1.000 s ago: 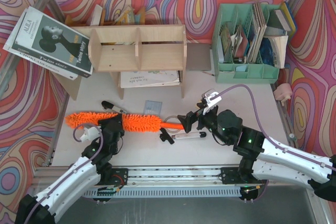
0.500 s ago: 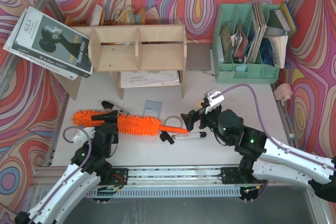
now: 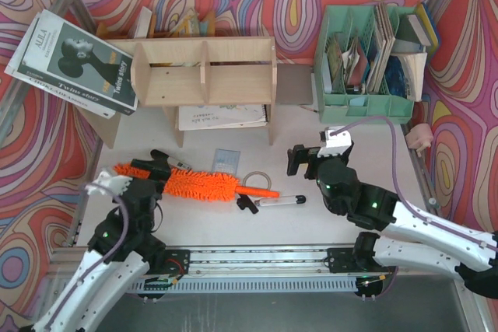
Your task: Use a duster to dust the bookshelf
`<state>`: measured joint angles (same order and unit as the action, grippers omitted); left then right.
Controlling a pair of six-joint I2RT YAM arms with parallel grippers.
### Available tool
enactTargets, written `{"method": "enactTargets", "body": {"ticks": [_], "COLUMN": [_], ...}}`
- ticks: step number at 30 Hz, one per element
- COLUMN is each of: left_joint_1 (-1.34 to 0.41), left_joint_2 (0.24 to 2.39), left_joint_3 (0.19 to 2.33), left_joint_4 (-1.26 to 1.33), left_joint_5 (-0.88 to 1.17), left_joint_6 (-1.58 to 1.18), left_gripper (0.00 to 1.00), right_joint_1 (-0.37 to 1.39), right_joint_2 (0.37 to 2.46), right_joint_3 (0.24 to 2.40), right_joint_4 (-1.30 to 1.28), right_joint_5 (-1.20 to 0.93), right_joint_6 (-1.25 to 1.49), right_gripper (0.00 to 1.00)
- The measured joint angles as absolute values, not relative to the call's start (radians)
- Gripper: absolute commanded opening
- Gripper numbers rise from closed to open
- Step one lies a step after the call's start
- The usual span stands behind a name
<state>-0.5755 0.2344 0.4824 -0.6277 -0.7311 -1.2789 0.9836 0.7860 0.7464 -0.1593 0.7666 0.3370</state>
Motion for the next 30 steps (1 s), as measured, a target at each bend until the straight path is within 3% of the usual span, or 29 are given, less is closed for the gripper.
{"method": "enactTargets", "body": {"ticks": [4,9,17,23,30], "left_joint_1": [-0.575,-0.575,-0.507,-0.406,-0.235], "left_joint_2": [0.463,0.785,0.952,1.016,1.243], "left_joint_3": [0.487,0.489,0.369,0.242,0.185], "left_joint_4": [-0.433,-0.149,0.362,0.651,0.859], "left_joint_5": [-0.783,-0.872,-0.933,-0.899,-0.701], "left_joint_6": [-0.995,-0.679,-0.268,-0.133,-0.144], "left_gripper": [0.98,0.98,0.98,0.98,0.98], "right_joint_1": [0.932,0.734,0.617,0.553,0.489], "right_joint_2": [0.873,0.991,0.995,0.972,0.928], "right_joint_3": [0.800,0.854,0.856,0.854,0.783], "right_joint_4": [-0.209,-0.233,-0.261,-0.269,-0.206], "right_joint_5": [0.815,0.683,0.599,0.603,0.643], "right_joint_6": [0.403,0.453,0.434,0.406,0.340], "right_gripper": [0.99,0.99,0.99,0.99,0.99]}}
